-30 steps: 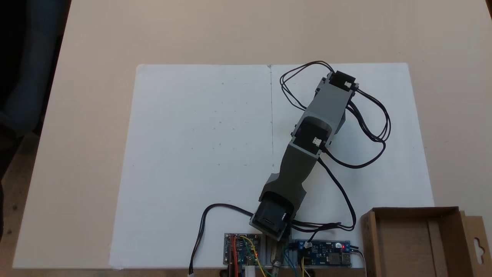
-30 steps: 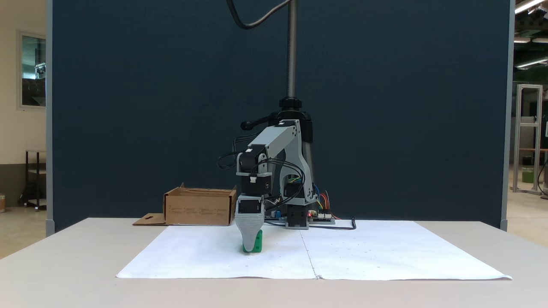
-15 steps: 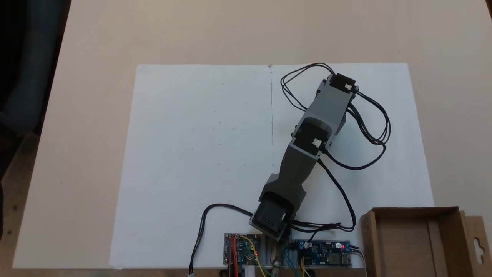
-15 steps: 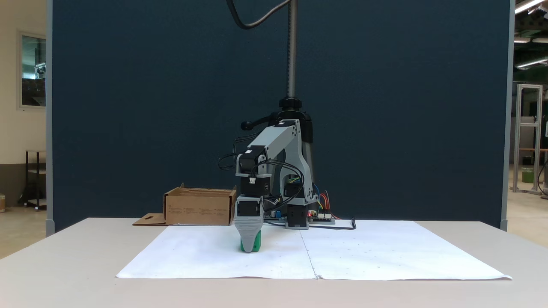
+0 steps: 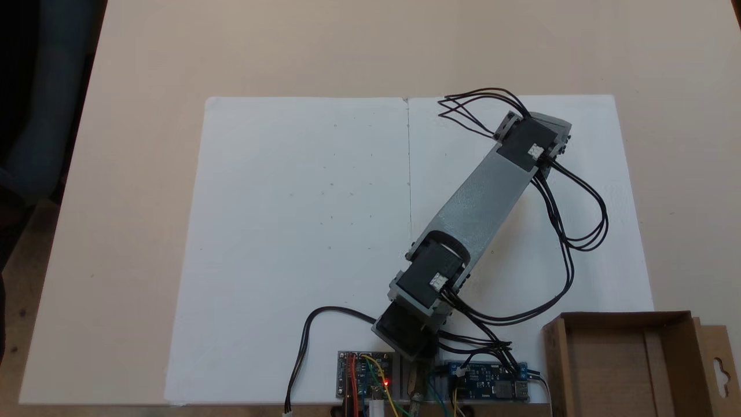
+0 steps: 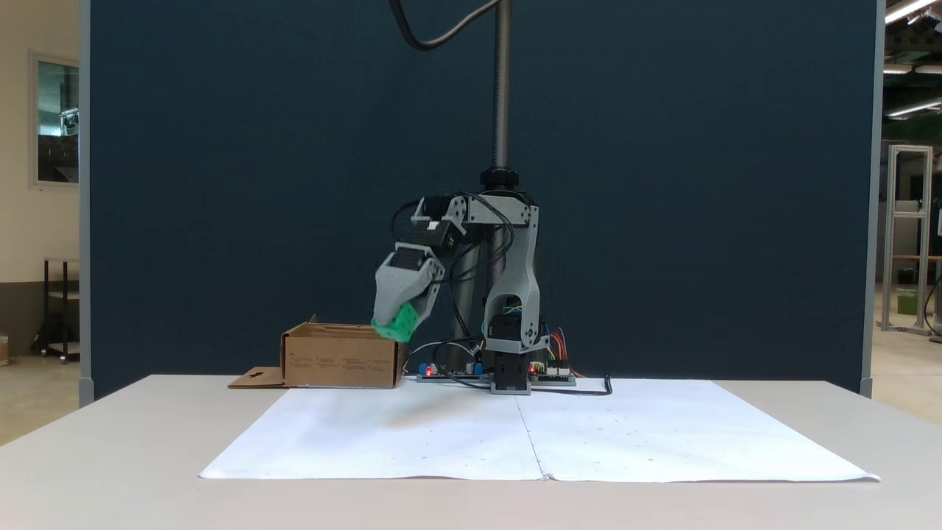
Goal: Grasp a green dice and put it in the bin.
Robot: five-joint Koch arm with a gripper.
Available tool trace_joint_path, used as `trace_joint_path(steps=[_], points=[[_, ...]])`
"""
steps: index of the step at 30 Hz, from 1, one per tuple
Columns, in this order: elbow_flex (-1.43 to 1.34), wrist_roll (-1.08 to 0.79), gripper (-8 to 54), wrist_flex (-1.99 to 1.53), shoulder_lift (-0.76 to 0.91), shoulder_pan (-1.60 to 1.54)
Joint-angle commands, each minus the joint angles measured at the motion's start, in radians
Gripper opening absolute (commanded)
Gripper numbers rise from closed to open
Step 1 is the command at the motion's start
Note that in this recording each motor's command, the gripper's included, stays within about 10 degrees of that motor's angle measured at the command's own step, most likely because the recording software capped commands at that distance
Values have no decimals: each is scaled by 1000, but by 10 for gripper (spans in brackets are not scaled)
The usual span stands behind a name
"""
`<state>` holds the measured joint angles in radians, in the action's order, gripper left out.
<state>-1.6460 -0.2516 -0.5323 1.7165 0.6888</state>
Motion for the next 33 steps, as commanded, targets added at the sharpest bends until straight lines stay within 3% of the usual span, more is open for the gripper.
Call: trace_joint_path(steps=[1, 6, 9, 20, 33], points=[[67, 91, 119, -3, 127, 69], [115, 106, 119, -2, 147, 295], [147, 106, 119, 3, 80, 554], [193, 104, 119, -69, -54, 973], [193, 91, 119, -219, -175, 1103]])
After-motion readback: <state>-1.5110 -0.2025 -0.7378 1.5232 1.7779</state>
